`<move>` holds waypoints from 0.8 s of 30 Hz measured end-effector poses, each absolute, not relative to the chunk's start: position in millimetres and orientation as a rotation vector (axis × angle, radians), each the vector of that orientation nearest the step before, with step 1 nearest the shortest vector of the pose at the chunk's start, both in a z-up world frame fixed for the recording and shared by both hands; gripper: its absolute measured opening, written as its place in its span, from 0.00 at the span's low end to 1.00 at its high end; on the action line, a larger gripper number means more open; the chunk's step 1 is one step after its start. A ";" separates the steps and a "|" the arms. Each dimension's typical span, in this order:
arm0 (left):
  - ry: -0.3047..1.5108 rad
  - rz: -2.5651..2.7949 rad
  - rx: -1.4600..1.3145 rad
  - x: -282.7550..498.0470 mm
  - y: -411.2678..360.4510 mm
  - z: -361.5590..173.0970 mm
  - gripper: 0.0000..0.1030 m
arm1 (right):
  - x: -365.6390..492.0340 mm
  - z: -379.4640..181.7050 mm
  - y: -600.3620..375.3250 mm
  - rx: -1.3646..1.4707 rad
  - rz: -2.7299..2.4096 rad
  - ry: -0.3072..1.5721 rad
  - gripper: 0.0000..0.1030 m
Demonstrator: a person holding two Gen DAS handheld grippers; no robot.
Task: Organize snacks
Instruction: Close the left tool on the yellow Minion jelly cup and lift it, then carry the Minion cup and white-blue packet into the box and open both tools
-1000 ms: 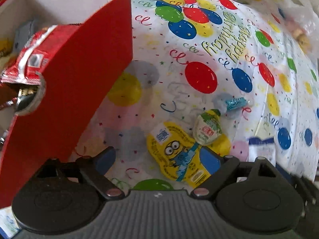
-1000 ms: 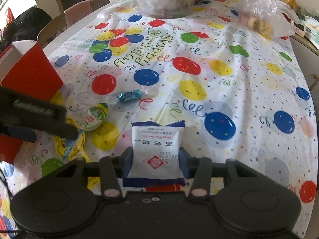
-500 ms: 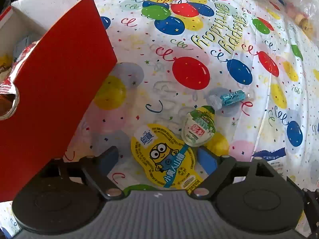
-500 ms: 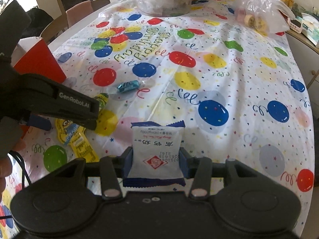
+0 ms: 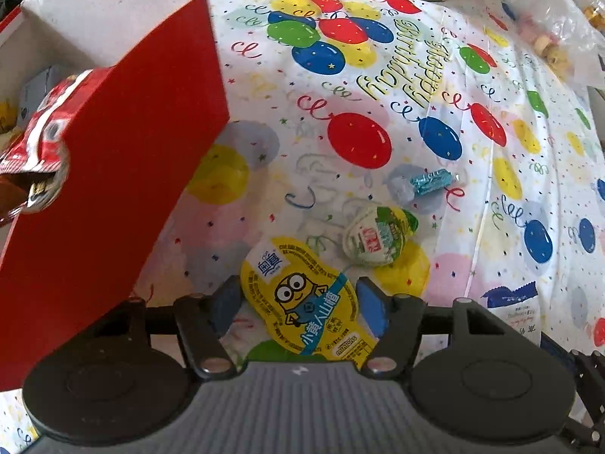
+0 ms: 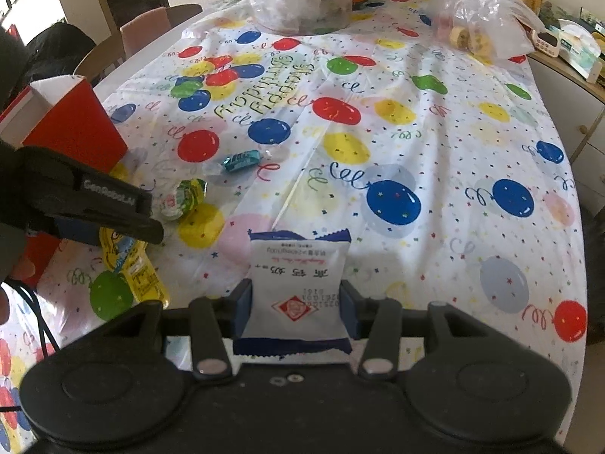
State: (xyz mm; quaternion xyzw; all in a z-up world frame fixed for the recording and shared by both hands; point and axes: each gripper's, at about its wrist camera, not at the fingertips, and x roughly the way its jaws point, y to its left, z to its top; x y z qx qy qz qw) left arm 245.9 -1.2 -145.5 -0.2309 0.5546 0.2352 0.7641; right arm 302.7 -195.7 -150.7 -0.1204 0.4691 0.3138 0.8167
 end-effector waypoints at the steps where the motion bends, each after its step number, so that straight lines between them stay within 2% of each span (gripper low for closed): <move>1: 1.206 0.502 -0.507 241.7 -1.6 -143.6 0.64 | 300.2 -148.7 -196.4 -0.254 0.670 0.998 0.45; 24: 1.073 0.180 -0.394 142.5 -5.7 -39.8 0.64 | 217.7 -62.2 -203.0 -0.187 0.686 0.894 0.45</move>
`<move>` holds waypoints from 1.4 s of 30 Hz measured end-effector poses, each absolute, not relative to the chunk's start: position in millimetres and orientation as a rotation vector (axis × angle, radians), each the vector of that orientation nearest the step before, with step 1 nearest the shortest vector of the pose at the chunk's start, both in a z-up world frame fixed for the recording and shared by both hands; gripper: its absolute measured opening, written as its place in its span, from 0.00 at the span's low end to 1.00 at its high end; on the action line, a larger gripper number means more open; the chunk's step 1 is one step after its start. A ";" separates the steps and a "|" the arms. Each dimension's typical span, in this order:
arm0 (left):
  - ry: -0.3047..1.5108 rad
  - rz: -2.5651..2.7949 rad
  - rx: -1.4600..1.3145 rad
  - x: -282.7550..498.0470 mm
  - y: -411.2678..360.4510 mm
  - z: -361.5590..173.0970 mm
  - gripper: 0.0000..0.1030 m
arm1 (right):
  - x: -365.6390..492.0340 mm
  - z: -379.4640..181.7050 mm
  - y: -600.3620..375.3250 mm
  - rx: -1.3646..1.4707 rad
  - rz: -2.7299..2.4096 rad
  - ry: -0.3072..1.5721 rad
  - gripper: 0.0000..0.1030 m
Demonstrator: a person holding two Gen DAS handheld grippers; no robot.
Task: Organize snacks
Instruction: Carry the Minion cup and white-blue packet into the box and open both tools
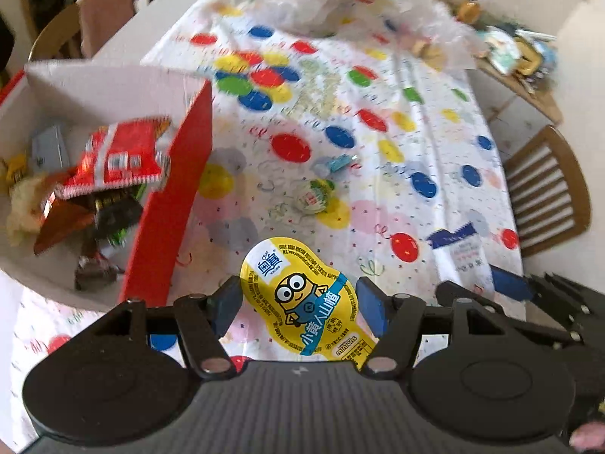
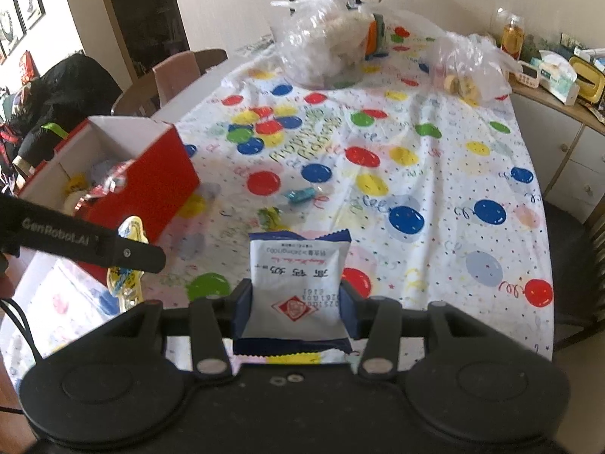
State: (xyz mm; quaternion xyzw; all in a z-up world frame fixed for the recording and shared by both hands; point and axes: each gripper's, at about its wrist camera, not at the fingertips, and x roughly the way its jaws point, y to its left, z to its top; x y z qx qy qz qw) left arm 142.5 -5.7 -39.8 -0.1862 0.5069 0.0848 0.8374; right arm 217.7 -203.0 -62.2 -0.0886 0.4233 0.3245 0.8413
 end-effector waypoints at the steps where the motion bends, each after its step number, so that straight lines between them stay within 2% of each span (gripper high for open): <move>1: 1.058 0.165 -0.376 138.6 -4.6 -34.8 0.64 | 214.3 -59.0 -200.0 -0.185 0.686 0.891 0.45; 10: 0.974 0.084 -0.255 109.9 34.6 -0.8 0.64 | 185.1 -35.0 -148.0 -0.173 0.712 0.859 0.45; 19: 0.956 0.118 -0.246 86.1 119.5 8.7 0.64 | 162.5 -26.2 -70.6 -0.189 0.736 0.841 0.45; 31: 0.950 0.200 -0.254 75.6 222.0 -2.0 0.64 | 155.8 -32.4 20.8 -0.243 0.726 0.838 0.45; 42: 1.009 0.264 -0.212 93.1 279.1 -32.0 0.64 | 166.6 -66.3 82.7 -0.289 0.726 0.880 0.45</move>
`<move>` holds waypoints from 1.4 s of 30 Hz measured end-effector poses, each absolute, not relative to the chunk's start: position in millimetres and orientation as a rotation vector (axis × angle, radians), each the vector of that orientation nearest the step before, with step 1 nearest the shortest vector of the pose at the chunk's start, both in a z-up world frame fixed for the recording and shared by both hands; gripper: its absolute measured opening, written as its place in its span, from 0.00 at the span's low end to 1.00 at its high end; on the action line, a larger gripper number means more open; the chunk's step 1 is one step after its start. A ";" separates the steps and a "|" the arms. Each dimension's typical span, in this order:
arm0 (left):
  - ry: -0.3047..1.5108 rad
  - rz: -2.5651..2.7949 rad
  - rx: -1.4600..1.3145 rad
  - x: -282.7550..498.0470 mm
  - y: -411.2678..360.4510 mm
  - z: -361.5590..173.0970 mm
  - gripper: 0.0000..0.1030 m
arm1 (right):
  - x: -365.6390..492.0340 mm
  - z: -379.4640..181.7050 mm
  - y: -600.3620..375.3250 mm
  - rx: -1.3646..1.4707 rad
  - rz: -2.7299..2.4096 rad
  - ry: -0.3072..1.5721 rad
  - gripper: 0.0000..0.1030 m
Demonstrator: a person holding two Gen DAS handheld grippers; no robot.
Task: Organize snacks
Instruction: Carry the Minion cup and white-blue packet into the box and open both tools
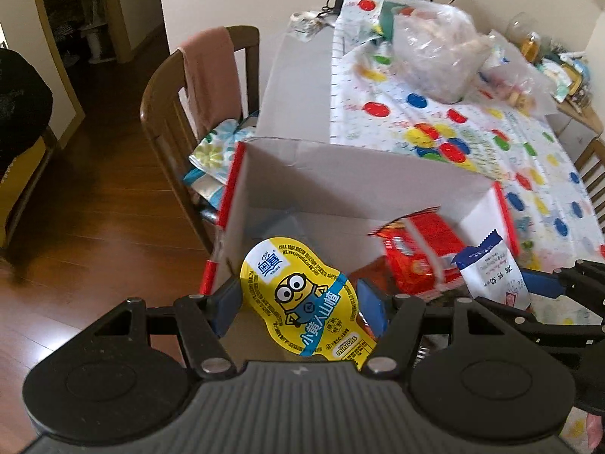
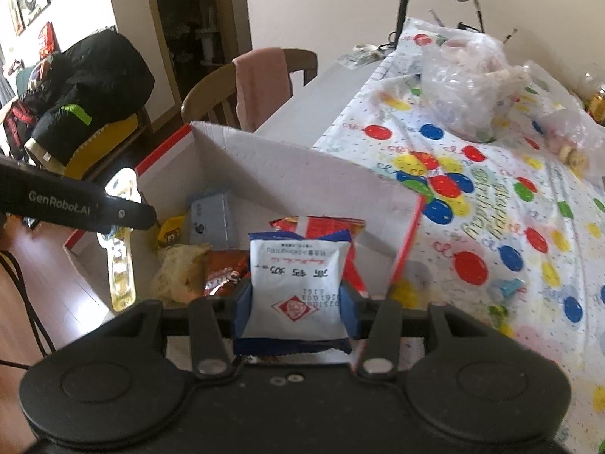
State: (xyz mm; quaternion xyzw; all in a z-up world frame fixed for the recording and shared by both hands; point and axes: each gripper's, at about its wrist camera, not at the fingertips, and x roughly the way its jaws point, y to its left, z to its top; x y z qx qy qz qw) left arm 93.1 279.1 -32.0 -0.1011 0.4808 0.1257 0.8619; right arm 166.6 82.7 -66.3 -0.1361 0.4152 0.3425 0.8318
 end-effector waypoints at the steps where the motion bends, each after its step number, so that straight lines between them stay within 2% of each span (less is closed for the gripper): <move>1: 1.014 0.265 -0.204 95.6 281.4 -35.1 0.64 | 168.0 -70.1 87.1 -0.290 0.729 0.889 0.45; 17: 1.111 0.220 -0.119 121.8 277.3 -84.5 0.64 | 161.4 -102.9 118.8 -0.340 0.732 0.932 0.45; 29: 1.111 0.224 -0.060 124.8 262.1 -94.5 0.65 | 159.0 -105.3 117.4 -0.319 0.732 0.948 0.47; 39: 1.075 0.240 -0.123 113.4 265.5 -86.0 0.65 | 157.2 -94.5 106.3 -0.269 0.743 0.935 0.60; 42: 1.045 0.235 -0.143 106.5 264.3 -79.0 0.68 | 154.6 -89.0 101.9 -0.253 0.752 0.928 0.61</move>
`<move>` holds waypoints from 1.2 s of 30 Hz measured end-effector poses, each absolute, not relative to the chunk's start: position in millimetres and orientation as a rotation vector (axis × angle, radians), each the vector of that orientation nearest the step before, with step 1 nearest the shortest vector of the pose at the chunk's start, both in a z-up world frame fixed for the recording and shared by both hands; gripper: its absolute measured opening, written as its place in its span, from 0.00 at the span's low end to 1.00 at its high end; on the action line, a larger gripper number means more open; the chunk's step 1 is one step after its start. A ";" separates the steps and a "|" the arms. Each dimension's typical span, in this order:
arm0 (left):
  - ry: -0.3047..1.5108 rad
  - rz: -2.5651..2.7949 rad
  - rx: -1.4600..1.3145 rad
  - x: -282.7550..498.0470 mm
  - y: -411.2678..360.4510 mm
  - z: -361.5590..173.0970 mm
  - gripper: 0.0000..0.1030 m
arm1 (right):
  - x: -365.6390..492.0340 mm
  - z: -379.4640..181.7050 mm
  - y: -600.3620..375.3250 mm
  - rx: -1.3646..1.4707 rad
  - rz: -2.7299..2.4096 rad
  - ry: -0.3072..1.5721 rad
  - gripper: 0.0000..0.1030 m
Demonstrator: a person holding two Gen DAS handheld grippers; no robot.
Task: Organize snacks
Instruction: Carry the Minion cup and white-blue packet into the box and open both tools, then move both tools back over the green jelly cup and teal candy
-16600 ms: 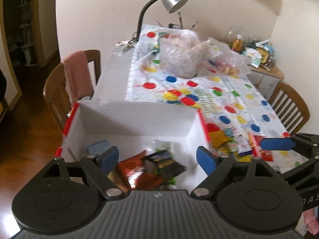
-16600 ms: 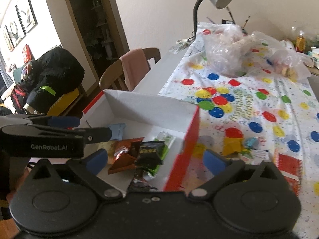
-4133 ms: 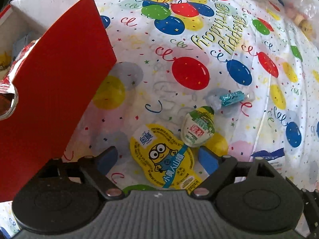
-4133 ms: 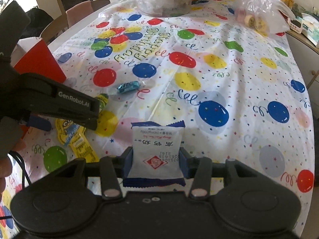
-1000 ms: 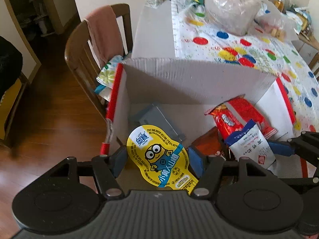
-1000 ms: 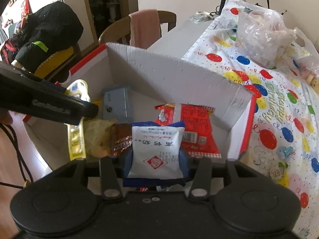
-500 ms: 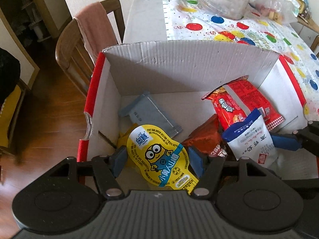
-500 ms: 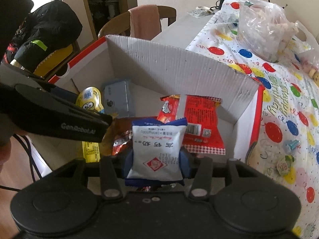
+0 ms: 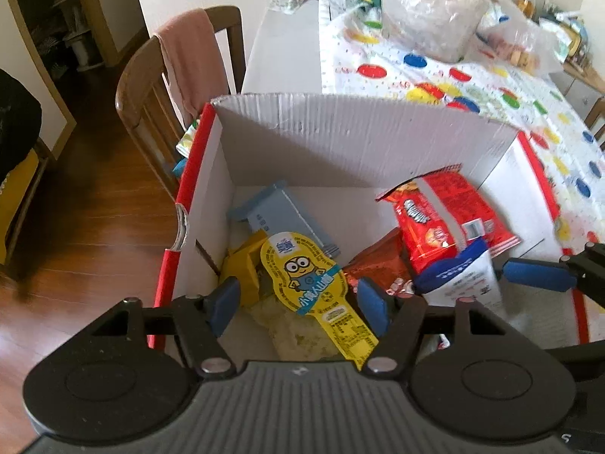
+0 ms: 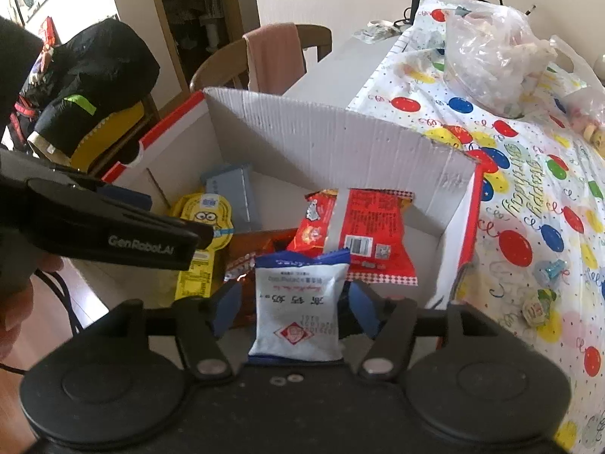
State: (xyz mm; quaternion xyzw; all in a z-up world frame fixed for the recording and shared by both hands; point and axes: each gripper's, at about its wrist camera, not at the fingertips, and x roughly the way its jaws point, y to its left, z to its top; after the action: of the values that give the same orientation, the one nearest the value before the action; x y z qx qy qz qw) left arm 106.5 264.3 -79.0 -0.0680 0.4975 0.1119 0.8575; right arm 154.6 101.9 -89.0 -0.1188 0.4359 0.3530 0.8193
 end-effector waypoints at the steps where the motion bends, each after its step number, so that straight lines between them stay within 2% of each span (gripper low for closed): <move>1: 1.034 0.233 -0.152 103.5 263.8 -76.4 0.69 | 153.6 -86.9 99.8 -0.247 0.755 0.926 0.61; 4: 1.009 0.226 -0.173 96.3 260.7 -68.7 0.69 | 151.6 -80.4 93.7 -0.226 0.762 0.923 0.62; 6: 0.990 0.220 -0.175 91.3 256.6 -63.2 0.69 | 149.5 -74.5 88.2 -0.212 0.770 0.911 0.70; 10: 0.959 0.221 -0.181 81.7 248.8 -51.5 0.69 | 145.8 -62.5 75.7 -0.186 0.783 0.888 0.76; 12: 0.941 0.222 -0.191 76.1 245.1 -45.1 0.69 | 144.6 -56.5 67.7 -0.168 0.789 0.878 0.83; 14: 0.922 0.220 -0.197 71.4 240.5 -38.7 0.70 | 143.7 -50.7 59.9 -0.154 0.799 0.868 0.85; 16: 0.905 0.219 -0.201 67.6 235.8 -32.9 0.75 | 143.4 -45.1 50.9 -0.144 0.803 0.857 0.87; 21: 0.870 0.208 -0.226 62.5 219.5 -21.3 0.82 | 145.1 -32.6 19.0 -0.107 0.807 0.826 0.96; 28: 0.836 0.165 -0.252 69.2 176.1 -13.5 0.82 | 155.7 -27.8 -37.5 -0.092 0.775 0.805 0.99; 32: 0.830 0.123 -0.265 79.6 141.9 -12.8 0.88 | 167.3 -29.1 -74.6 -0.090 0.749 0.809 1.00; 36: 0.826 0.081 -0.265 91.8 106.2 -13.3 0.88 | 179.0 -32.1 -110.0 -0.101 0.729 0.812 1.00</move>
State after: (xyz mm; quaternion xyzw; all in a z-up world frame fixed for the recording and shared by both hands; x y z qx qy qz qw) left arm 91.8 106.2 -13.3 -0.1284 0.4000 0.0390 0.9066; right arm 179.0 -110.0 -32.1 -0.0480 0.3862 0.3466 0.8535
